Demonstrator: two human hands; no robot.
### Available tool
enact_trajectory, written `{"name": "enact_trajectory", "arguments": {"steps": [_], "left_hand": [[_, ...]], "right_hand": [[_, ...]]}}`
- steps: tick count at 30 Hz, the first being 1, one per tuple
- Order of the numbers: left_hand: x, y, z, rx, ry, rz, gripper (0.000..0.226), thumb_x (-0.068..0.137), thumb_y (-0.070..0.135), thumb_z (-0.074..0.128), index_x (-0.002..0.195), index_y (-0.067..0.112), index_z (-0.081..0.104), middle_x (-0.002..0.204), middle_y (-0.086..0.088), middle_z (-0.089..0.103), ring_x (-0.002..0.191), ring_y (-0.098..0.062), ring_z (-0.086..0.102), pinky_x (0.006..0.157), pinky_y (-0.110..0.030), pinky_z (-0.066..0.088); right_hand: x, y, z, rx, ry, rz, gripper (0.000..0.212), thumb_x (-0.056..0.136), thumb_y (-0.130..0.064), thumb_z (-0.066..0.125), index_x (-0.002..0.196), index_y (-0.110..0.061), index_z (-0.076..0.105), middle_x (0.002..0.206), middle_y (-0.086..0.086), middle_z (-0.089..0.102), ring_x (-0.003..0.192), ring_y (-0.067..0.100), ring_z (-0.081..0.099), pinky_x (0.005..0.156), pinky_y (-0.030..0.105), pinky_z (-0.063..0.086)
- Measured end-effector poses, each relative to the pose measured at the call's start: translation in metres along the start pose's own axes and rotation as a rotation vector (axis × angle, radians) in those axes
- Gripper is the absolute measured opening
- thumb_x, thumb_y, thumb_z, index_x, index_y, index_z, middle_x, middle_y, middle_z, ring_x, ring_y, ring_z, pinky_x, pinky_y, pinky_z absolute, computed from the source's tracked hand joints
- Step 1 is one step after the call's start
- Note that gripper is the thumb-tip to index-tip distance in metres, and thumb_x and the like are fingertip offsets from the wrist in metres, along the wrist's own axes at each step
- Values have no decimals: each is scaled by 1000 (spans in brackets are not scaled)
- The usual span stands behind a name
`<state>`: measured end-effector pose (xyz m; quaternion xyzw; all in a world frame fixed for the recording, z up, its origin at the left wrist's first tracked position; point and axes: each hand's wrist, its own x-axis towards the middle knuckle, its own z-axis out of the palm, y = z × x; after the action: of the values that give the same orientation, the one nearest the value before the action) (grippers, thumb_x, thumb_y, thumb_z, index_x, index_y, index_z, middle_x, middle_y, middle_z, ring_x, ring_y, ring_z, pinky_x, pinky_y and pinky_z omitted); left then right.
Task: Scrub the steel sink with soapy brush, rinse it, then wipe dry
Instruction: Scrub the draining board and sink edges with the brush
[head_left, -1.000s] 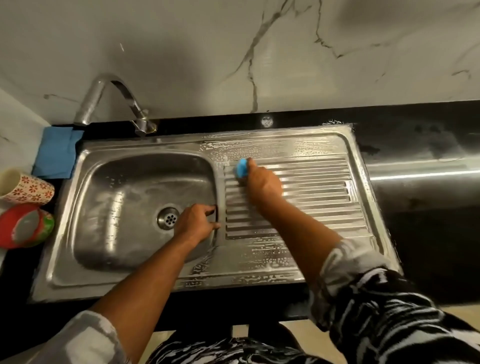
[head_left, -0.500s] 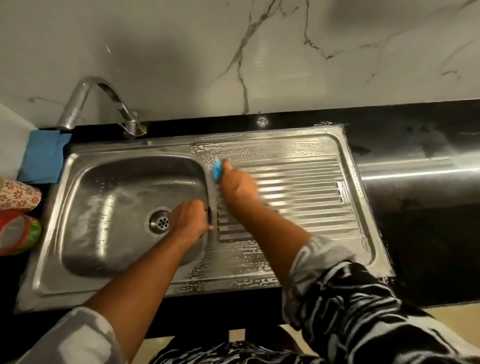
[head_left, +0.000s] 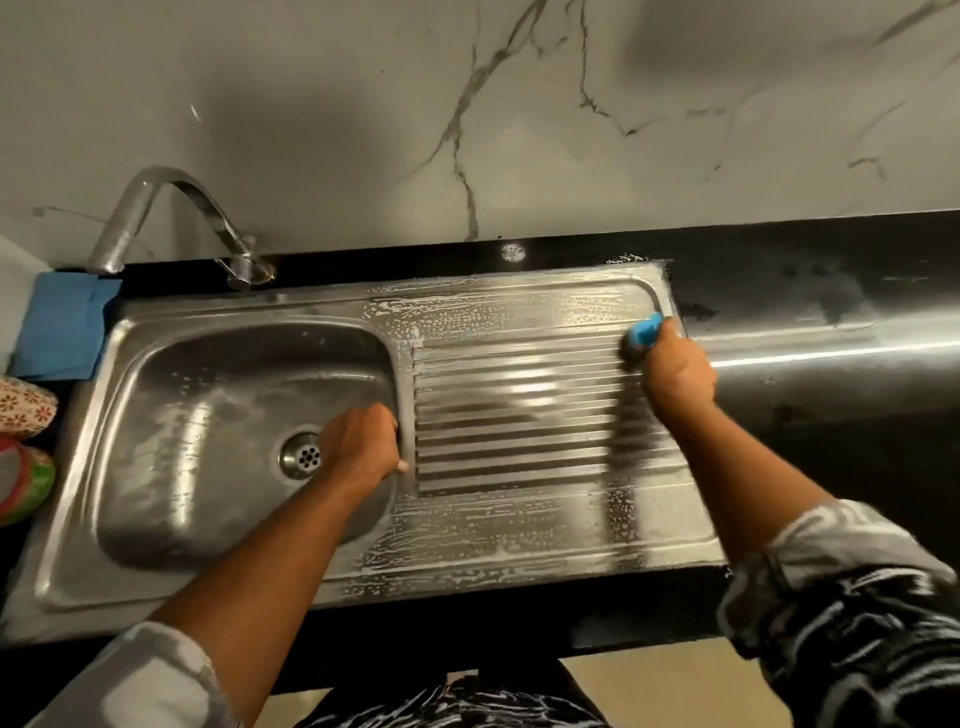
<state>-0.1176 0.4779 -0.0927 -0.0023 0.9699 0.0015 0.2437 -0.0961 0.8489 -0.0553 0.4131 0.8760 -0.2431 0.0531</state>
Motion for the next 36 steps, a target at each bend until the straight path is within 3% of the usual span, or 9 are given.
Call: {"name": "enact_trajectory", "arguments": {"steps": [4, 8, 11, 14, 18, 24, 28, 32, 36], "left_hand": [[3, 0, -1, 2, -26, -18, 40, 65, 48, 99, 84, 22, 76, 78, 4, 76, 81, -20, 72, 65, -30, 48], [5, 4, -7, 31, -16, -41, 39, 70, 43, 97, 94, 20, 75, 92, 1, 77, 95, -26, 74, 69, -32, 49], [4, 5, -6, 50, -7, -31, 38, 72, 45, 95, 92, 21, 75, 94, 0, 78, 92, -26, 73, 70, -33, 51], [4, 2, -4, 42, -24, -23, 42, 65, 48, 99, 84, 20, 73, 86, 2, 77, 84, -25, 72, 66, -32, 48], [6, 2, -5, 12, -46, -33, 43, 61, 47, 101, 87, 23, 77, 84, 3, 77, 83, -24, 73, 66, -30, 48], [7, 4, -6, 20, -43, -46, 49, 60, 51, 101, 96, 26, 80, 87, 6, 79, 81, -20, 73, 65, -29, 48], [8, 5, -8, 12, -67, -69, 43, 59, 48, 102, 76, 20, 74, 66, 6, 71, 67, -17, 67, 58, -27, 45], [5, 5, -7, 27, -55, -49, 42, 61, 45, 102, 71, 19, 71, 67, 5, 70, 69, -19, 67, 56, -28, 42], [0, 5, -7, 26, -39, -46, 36, 67, 42, 99, 73, 19, 72, 67, 5, 71, 71, -19, 68, 58, -29, 43]], "right_hand": [[-72, -76, 61, 176, -162, -154, 70, 104, -67, 18, 86, -19, 66, 89, 4, 68, 76, 17, 62, 67, 36, 50], [-132, -138, 115, -71, -370, -449, 44, 108, -30, 42, 150, -19, 36, 103, 15, 70, 88, 31, 71, 74, 49, 61], [-108, -121, 104, -114, -330, -529, 30, 108, -22, 38, 137, -18, 44, 101, 12, 69, 83, 32, 66, 72, 50, 57], [-52, -60, 65, -115, -176, -351, 49, 107, -54, 28, 105, -21, 64, 92, 7, 70, 74, 23, 62, 65, 35, 46], [15, 19, 0, -51, -13, -10, 44, 109, -44, 28, 132, -18, 56, 117, 21, 67, 106, 40, 63, 80, 39, 36], [-38, -30, 29, 22, -4, -138, 53, 107, -54, 29, 107, -14, 65, 94, 10, 68, 88, 26, 66, 73, 38, 50], [-63, -57, 64, 1, -139, -357, 25, 105, -18, 40, 127, -13, 50, 92, 12, 65, 82, 36, 66, 65, 38, 42], [-18, -24, 25, 20, -124, -239, 65, 106, -61, 25, 110, -13, 68, 96, 10, 71, 88, 28, 67, 73, 38, 51], [28, 24, -8, -174, 28, -141, 39, 109, -36, 27, 130, -15, 52, 114, 23, 67, 102, 42, 63, 78, 43, 43]]}}
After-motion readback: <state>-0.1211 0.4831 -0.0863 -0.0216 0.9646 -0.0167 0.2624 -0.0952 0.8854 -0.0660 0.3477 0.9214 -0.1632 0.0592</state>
